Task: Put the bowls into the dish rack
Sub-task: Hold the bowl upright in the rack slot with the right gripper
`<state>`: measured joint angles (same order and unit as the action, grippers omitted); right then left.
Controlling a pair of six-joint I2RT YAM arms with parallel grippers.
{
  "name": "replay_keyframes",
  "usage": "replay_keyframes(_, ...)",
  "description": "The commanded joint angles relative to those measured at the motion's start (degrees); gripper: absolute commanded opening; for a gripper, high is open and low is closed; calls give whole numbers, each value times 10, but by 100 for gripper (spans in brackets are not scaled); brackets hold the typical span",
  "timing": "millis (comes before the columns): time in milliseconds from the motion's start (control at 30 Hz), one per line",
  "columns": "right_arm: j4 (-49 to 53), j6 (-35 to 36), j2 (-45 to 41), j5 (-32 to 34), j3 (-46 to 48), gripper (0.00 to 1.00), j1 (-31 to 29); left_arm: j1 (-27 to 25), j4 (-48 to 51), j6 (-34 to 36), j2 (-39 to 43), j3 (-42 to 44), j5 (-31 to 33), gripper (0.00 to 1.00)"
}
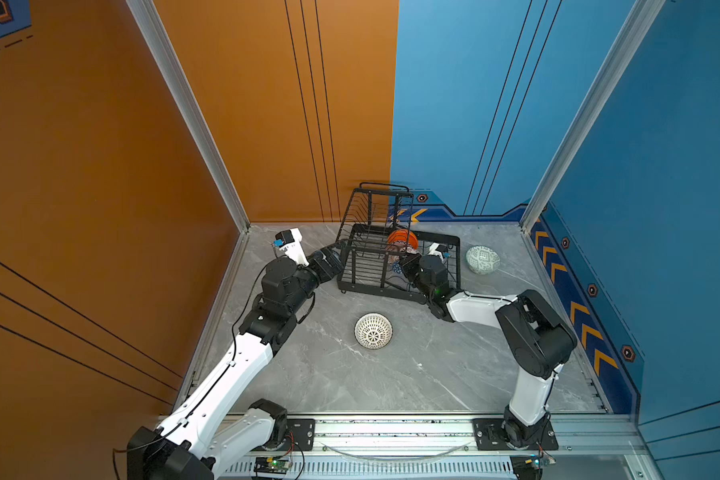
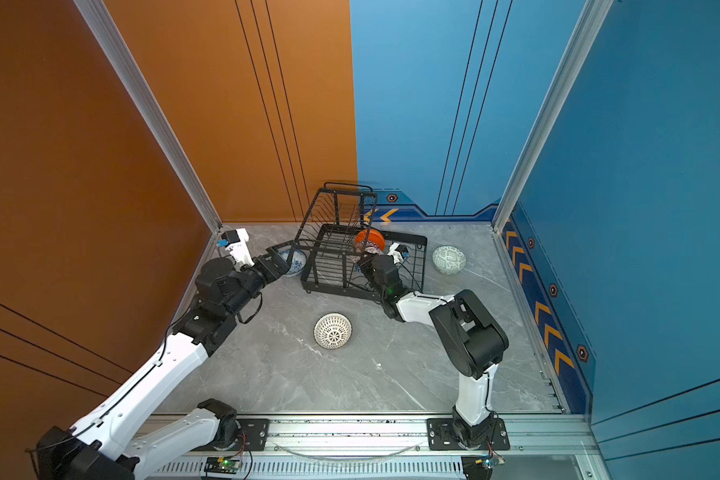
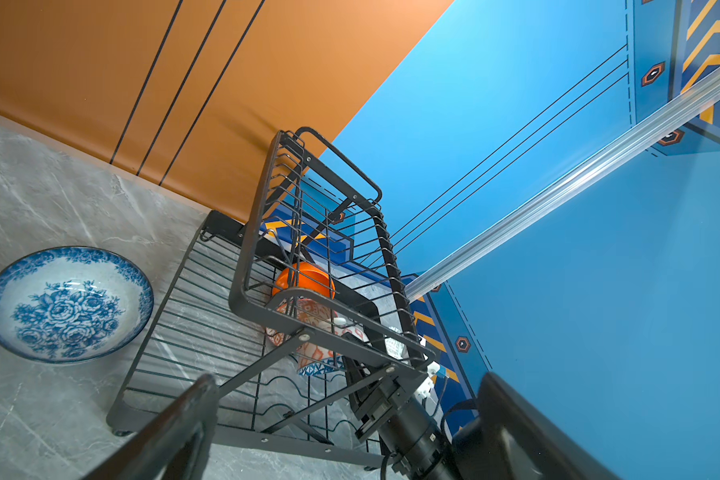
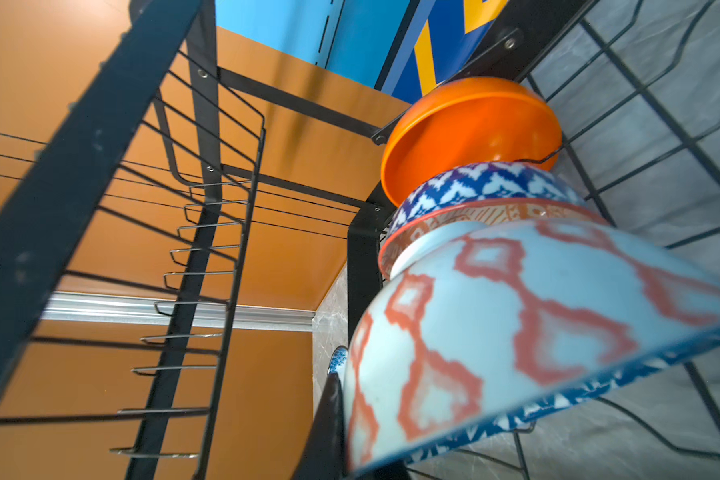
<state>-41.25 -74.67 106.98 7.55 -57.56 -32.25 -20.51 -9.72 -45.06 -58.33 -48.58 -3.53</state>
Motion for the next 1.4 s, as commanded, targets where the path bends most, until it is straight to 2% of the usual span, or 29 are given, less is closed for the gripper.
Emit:
replay_keyframes(0, -53, -2, 10, -7, -26, 0, 0, 5, -19, 5, -9, -18, -7, 98)
replay_keyframes(733, -98, -21, 89, 2, -49, 0, -12, 22, -37, 14, -43, -20, -30, 98)
replay_keyframes(1367, -109, -36, 88, 18, -9, 0, -23, 25, -41, 3, -46, -15, -37, 98)
